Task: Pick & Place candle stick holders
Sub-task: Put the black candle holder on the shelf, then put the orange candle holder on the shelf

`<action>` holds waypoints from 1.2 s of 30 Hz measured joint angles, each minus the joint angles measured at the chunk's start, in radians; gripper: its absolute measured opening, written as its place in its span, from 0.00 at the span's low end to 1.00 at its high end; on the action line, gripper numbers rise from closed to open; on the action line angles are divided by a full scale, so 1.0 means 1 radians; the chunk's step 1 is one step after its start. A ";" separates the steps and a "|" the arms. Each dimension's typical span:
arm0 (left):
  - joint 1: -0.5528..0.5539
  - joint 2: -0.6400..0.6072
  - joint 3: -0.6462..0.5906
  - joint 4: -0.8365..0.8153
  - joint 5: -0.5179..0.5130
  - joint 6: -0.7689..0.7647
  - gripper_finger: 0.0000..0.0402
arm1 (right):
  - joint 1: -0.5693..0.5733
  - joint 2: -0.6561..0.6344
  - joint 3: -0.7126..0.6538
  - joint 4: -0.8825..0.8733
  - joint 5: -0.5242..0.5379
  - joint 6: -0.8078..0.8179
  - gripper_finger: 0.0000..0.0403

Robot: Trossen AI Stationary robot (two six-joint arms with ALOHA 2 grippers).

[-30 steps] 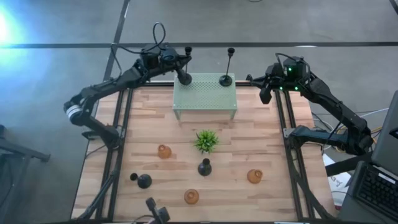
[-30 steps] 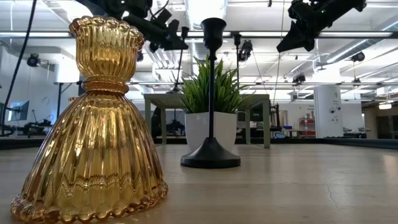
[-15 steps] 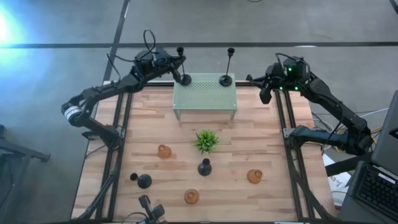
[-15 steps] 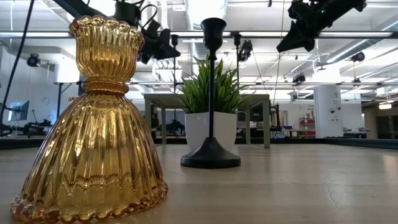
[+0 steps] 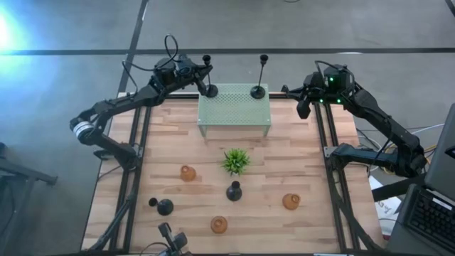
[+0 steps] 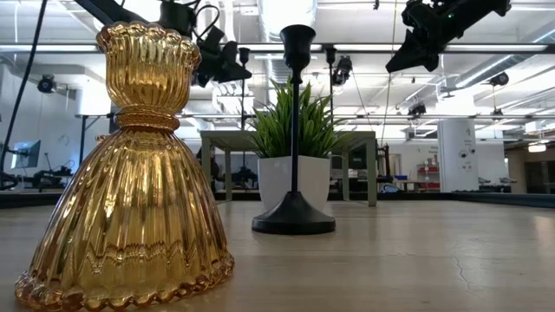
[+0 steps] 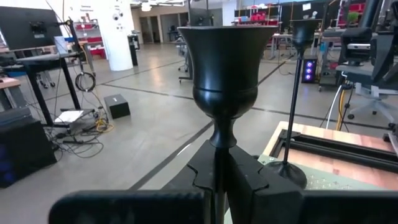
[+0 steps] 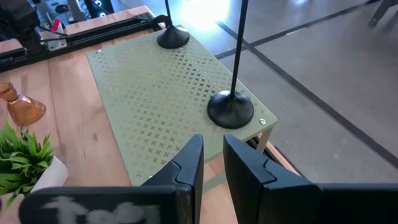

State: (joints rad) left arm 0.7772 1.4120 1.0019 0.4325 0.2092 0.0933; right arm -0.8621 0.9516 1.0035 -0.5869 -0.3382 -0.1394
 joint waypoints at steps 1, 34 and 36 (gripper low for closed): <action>0.000 0.000 0.000 -0.003 0.000 0.000 0.04 | 0.000 0.000 0.000 0.000 0.000 0.000 0.13; 0.004 0.002 0.011 -0.052 0.000 -0.017 0.19 | 0.000 0.000 0.000 0.001 0.000 0.007 0.13; 0.004 0.002 0.011 -0.056 0.000 -0.017 0.23 | 0.000 0.000 0.000 0.001 0.000 0.009 0.13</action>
State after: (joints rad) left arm 0.7811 1.4137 1.0130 0.3762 0.2089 0.0765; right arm -0.8622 0.9516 1.0035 -0.5864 -0.3382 -0.1307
